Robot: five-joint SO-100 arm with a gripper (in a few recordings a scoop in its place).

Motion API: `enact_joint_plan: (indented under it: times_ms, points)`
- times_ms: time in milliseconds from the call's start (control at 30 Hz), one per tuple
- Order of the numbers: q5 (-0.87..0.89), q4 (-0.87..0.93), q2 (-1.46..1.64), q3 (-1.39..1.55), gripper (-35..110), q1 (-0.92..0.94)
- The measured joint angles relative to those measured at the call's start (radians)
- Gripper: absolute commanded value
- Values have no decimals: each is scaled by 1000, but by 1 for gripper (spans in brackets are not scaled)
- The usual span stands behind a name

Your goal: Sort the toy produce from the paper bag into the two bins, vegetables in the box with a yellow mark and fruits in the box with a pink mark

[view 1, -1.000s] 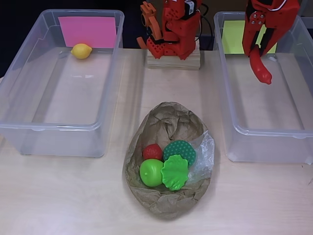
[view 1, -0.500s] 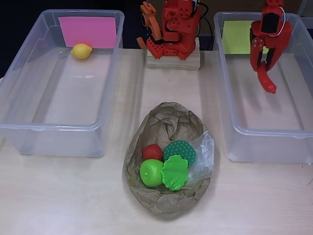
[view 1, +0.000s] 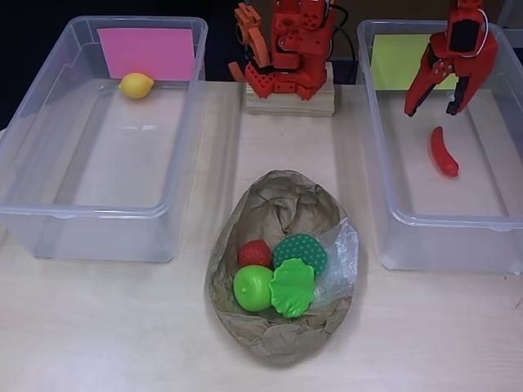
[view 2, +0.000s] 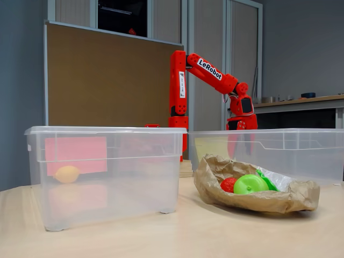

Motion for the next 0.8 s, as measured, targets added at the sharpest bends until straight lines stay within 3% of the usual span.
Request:
enact_joint_plan:
  times_ms: [167,267,633,800]
  points:
    - [-218,218,31,-175,27,117]
    - [-419,230,34,-256,20,216]
    - [-1483,104,17,-534,10,580]
    - [-1740,87,28,-537,16,769]
